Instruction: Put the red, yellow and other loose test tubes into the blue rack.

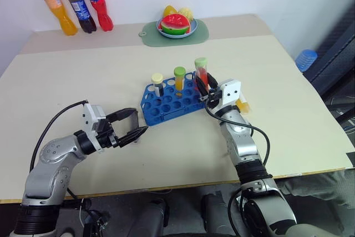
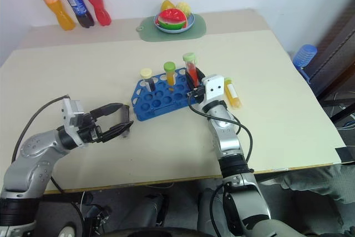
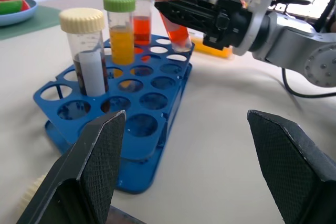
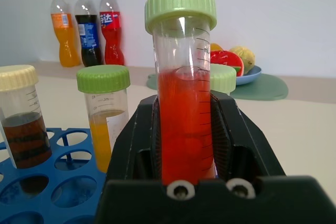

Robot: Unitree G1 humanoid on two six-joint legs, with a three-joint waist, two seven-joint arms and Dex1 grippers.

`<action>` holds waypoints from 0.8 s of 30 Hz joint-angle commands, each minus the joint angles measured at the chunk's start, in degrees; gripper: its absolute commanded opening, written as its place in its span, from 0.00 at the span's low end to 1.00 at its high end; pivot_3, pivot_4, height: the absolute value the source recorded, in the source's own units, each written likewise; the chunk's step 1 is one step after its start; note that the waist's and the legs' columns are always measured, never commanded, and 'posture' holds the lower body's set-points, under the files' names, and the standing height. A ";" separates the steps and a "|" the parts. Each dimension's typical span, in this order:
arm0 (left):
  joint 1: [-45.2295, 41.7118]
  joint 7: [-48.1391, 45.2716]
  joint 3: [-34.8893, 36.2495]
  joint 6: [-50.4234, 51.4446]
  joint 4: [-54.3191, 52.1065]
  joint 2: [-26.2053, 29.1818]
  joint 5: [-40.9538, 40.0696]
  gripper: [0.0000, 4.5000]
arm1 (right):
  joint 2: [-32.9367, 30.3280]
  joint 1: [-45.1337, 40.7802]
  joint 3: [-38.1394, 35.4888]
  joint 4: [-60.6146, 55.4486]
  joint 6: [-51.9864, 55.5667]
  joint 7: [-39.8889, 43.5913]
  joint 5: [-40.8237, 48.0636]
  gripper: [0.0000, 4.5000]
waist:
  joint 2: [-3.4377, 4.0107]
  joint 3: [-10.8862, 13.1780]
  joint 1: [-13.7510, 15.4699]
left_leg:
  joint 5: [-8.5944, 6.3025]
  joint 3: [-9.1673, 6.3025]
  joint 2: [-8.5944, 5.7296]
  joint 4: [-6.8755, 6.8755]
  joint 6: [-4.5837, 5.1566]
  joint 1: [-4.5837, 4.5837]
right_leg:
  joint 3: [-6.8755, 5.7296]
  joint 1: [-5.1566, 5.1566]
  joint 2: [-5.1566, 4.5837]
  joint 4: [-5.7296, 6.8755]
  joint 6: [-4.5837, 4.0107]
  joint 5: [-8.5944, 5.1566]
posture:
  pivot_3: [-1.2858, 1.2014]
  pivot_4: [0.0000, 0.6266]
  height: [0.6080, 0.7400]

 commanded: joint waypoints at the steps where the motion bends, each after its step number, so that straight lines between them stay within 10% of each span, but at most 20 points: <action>1: 0.43 -0.82 1.04 -1.21 -2.32 0.94 -0.24 0.85 | -0.05 1.79 -0.67 0.30 -0.39 -0.28 0.22 0.17 | 0.00 -0.01 0.02 | 0.00 0.00 0.00 0.00 0.00 0.00 | 0.00 0.00 0.00 0.00 0.00 0.00 | 0.52 0.24 1.00; 17: 0.29 -1.03 0.61 -0.66 -3.05 0.82 -0.48 0.85 | 2.12 -2.68 -1.56 12.91 -6.75 -2.76 -0.45 0.17 | -0.12 -0.12 -0.05 | -0.03 0.00 0.01 -0.02 0.06 0.28 | 0.00 0.23 0.02 0.01 -0.03 0.02 | 0.52 0.24 1.00; 24: 0.90 -0.64 0.64 -0.61 -3.54 0.44 -0.69 0.85 | 0.79 -0.42 -0.51 10.08 -9.91 -3.21 -3.43 0.96 | -0.06 -0.08 -0.05 | -0.08 0.05 0.02 -0.15 0.14 0.35 | 0.05 0.21 0.03 0.00 -0.04 0.01 | 0.52 0.24 1.00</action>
